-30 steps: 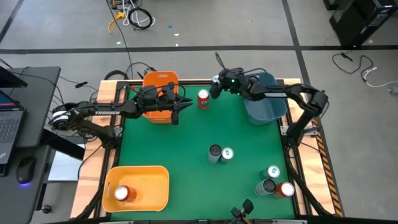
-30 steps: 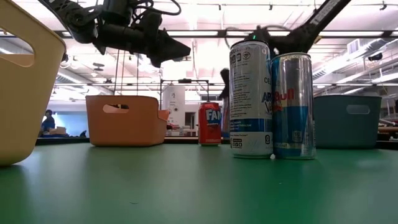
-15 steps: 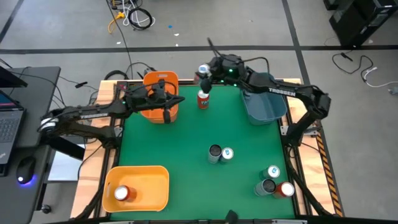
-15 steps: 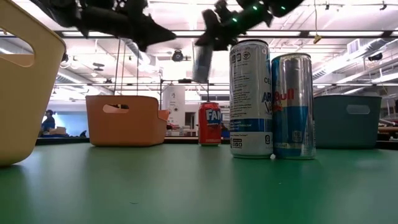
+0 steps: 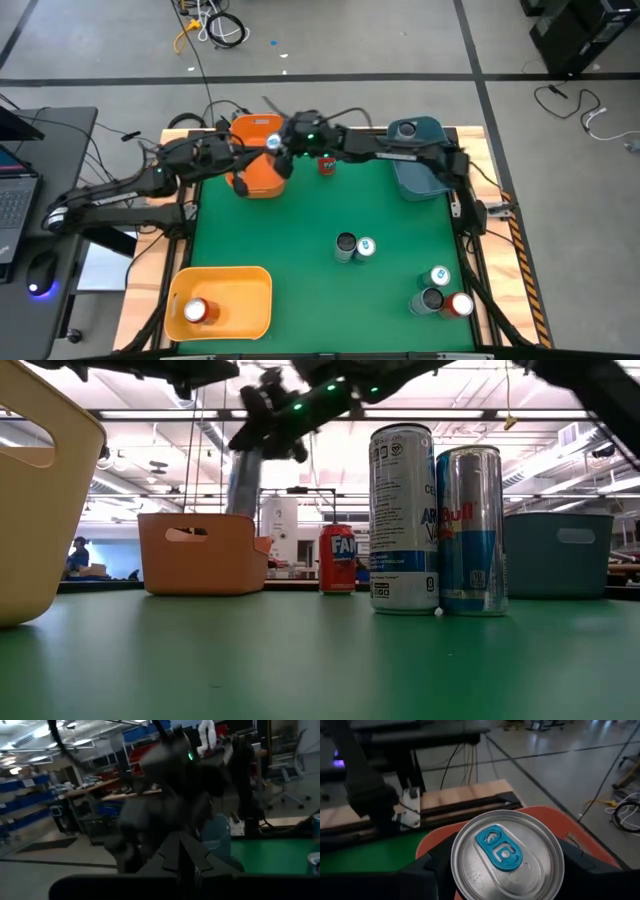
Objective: Sort soda cans
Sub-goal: Put the top blue soda can into the orange bin
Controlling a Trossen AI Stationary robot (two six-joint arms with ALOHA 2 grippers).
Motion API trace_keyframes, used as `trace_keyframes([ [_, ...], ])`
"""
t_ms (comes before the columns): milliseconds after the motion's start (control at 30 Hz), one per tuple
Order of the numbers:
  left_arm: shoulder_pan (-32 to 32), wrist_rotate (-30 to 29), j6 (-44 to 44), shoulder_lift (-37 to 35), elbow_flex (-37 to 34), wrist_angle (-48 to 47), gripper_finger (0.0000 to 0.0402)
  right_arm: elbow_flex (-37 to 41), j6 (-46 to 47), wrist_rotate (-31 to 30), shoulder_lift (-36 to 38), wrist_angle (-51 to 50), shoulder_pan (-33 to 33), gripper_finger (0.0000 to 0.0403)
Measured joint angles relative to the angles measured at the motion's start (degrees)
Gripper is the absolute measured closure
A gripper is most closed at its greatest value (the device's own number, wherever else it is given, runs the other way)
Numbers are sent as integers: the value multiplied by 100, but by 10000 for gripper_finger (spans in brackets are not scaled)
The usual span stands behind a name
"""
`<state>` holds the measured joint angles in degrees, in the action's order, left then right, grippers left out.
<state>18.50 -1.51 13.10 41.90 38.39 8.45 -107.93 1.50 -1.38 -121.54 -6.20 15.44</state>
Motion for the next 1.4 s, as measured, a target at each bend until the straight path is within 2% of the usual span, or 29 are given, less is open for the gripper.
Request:
trace_keyframes([
  [167, 0, -82, 4, -119, 0, -128, 400, -863, -22, 2, -776, -562, -135, 179],
  [367, 0, -165, 15, -110, 0, -310, 401, -1215, 93, 15, -1355, -679, -161, 179],
  [967, 0, -167, -4, -108, 0, -306, 401, -1058, 177, -53, -1433, -819, -115, 179],
  [1267, -4, -167, -9, -108, 0, -345, 401, -450, 181, -51, -1430, -46, -112, 178],
  [1400, -4, -167, -9, -108, -3, -365, 401, -369, 223, -53, -1427, 54, -109, 153],
])
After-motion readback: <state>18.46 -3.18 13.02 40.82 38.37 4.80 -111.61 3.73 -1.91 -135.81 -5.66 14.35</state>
